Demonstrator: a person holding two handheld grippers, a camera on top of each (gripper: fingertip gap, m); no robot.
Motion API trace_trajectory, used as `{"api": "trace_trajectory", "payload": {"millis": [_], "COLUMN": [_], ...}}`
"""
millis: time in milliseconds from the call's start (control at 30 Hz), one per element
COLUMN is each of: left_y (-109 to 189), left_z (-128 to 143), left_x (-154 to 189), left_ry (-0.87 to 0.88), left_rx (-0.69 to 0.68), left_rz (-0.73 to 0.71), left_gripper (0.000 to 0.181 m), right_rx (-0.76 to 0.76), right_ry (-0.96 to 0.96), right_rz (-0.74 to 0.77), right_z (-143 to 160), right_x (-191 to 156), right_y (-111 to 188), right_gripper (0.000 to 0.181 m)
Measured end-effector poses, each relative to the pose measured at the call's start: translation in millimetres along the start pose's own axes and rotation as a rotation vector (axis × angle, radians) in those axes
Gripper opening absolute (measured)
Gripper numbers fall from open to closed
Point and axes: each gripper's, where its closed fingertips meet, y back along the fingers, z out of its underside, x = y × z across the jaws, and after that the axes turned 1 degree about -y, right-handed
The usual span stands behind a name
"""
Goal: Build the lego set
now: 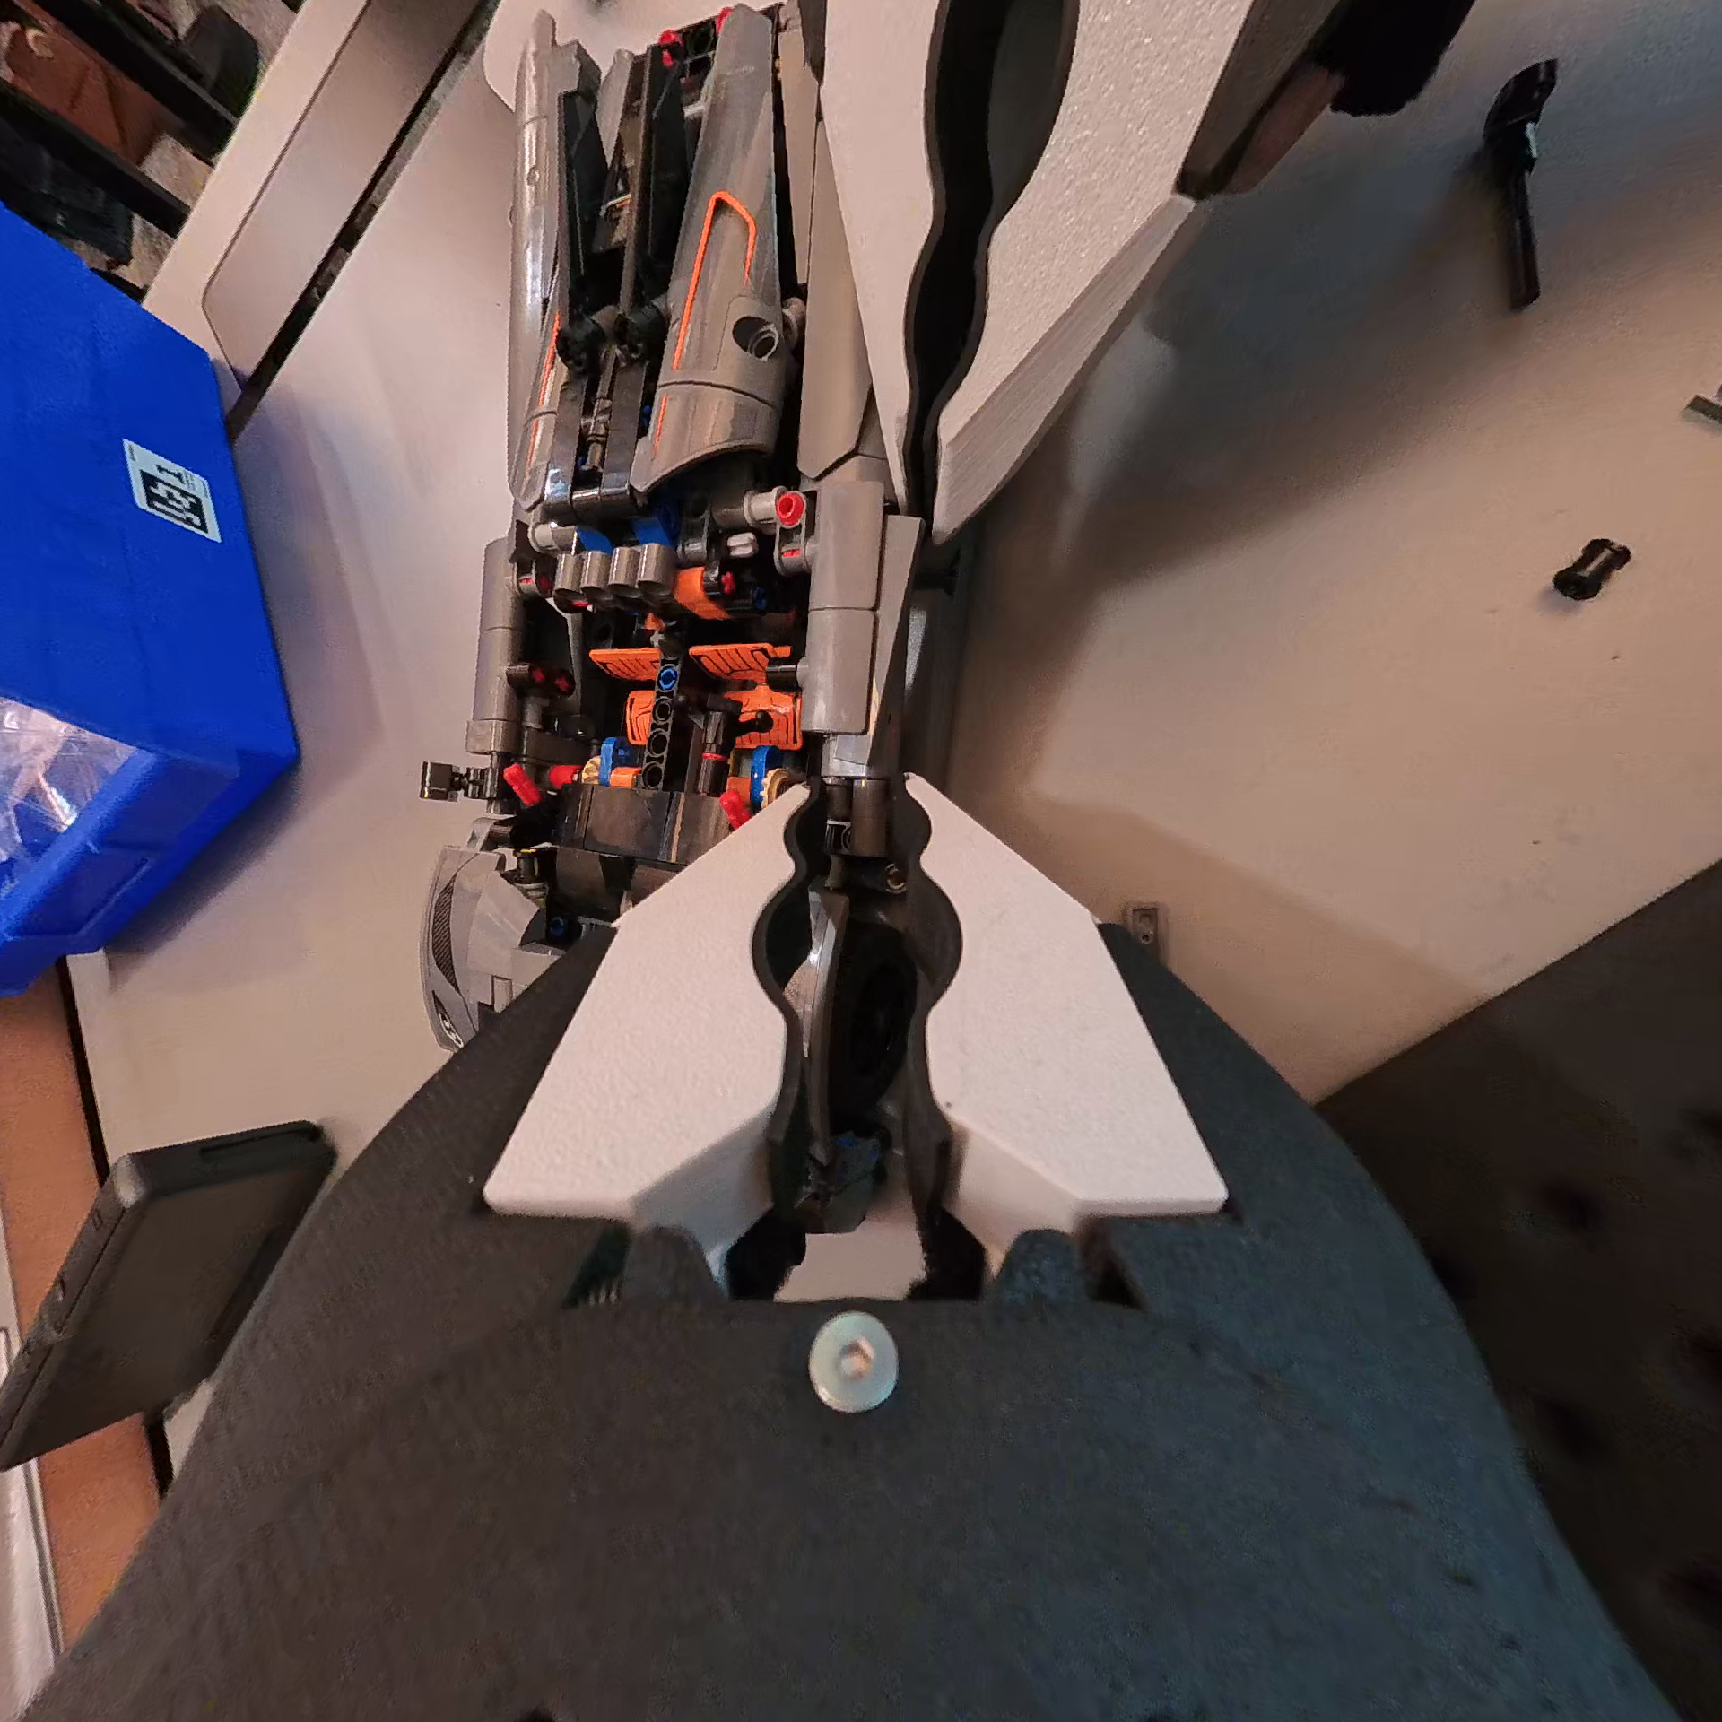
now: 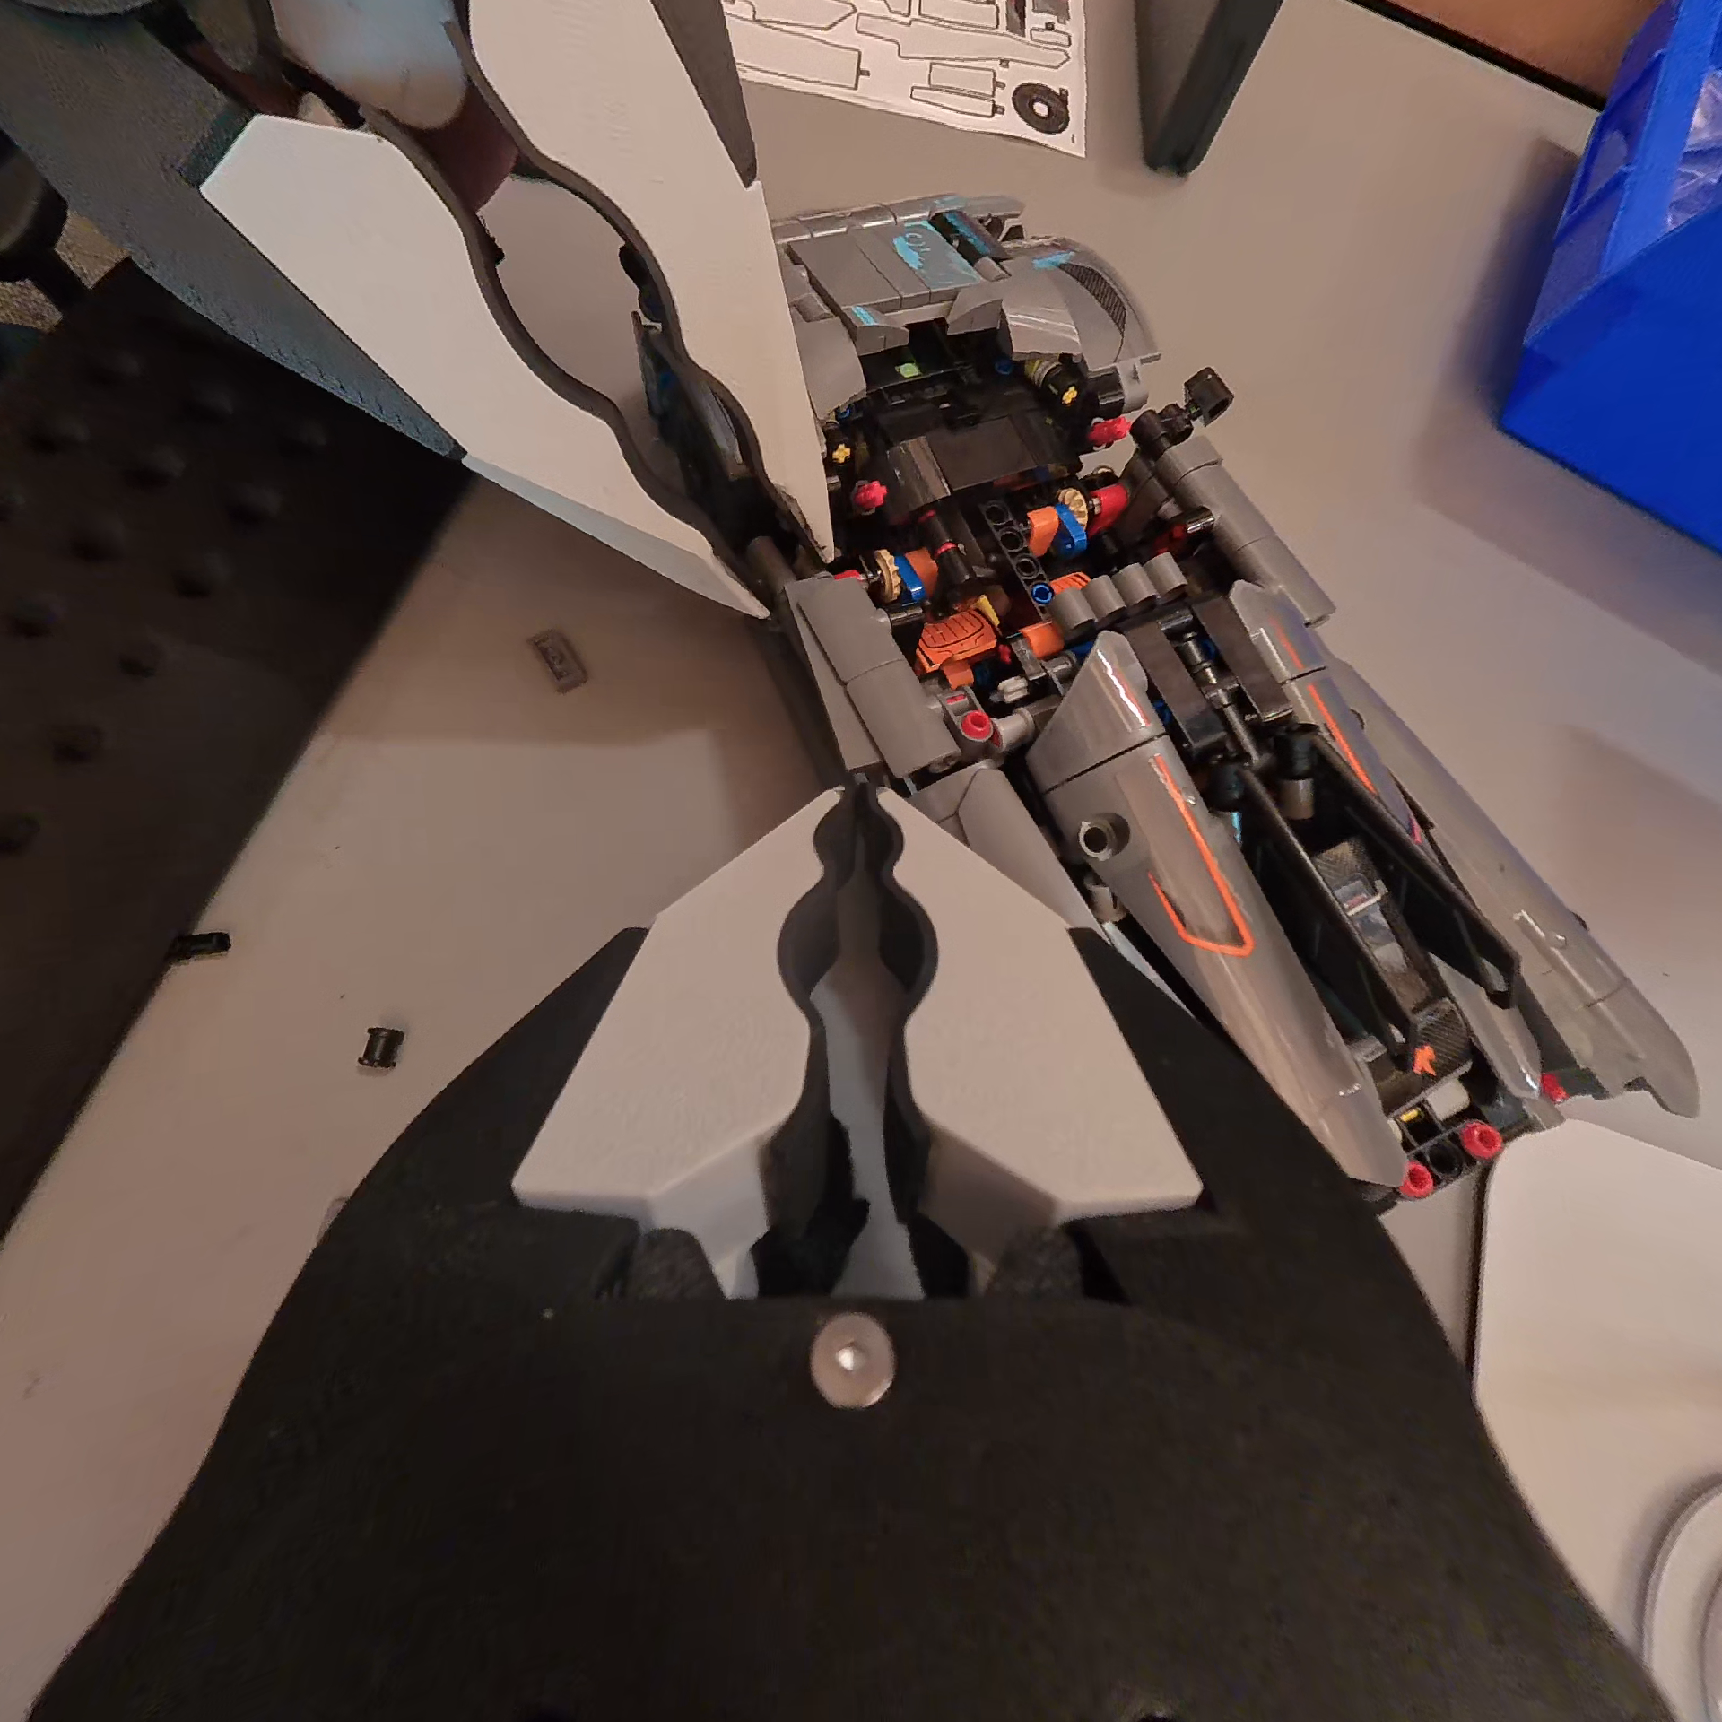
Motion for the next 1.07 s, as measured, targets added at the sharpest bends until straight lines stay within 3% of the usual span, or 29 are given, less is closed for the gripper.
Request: {"api": "trace_trajectory", "payload": {"millis": [867, 1067], "left_y": [-3, -4], "left_z": [-8, -8], "left_x": [3, 3], "left_ry": [-0.029, -0.028], "left_rx": [-0.033, -0.038], "left_rz": [-0.043, -0.039], "left_gripper": [0.006, 0.006], "right_rx": [-0.035, -0.030], "right_ry": [0.027, 0.006], "right_rz": [0.031, 0.051], "right_z": [0, 1], "right_x": [4, 11], "right_y": [7, 12], "right_gripper": [0.000, 0.008]}}
